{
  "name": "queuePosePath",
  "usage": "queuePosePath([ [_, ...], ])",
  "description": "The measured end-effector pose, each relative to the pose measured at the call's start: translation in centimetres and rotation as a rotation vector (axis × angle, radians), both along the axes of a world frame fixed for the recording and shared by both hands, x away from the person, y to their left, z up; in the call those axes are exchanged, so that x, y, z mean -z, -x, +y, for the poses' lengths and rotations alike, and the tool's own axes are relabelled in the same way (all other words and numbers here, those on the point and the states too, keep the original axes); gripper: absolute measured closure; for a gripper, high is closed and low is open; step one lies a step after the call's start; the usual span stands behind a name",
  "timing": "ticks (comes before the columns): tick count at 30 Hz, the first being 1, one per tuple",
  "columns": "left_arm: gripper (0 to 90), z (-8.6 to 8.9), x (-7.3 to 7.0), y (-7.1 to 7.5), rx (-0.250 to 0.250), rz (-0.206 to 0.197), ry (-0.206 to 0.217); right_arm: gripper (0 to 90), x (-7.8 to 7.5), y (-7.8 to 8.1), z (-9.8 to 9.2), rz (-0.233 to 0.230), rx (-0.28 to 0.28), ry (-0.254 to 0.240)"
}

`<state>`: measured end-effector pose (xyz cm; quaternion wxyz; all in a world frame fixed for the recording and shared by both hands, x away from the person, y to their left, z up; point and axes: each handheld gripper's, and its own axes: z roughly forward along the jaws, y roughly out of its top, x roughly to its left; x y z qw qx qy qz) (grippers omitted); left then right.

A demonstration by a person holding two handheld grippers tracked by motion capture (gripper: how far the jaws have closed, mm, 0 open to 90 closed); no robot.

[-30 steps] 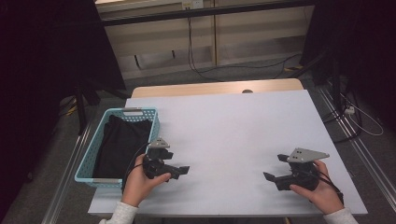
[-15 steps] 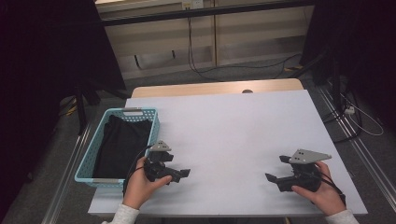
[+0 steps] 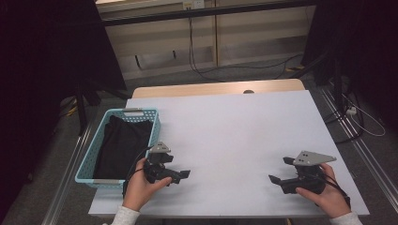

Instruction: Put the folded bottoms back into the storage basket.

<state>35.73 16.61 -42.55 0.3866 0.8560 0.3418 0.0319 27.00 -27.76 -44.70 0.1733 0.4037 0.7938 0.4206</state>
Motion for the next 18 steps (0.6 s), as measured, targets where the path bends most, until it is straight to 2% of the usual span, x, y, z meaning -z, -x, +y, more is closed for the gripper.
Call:
queuePosePath([
  [18,6.1,-0.07,0.16,0.18,0.002,-0.001,-0.001,13.7,0.22,-0.1,0.14,0.001,-0.007,0.013],
])
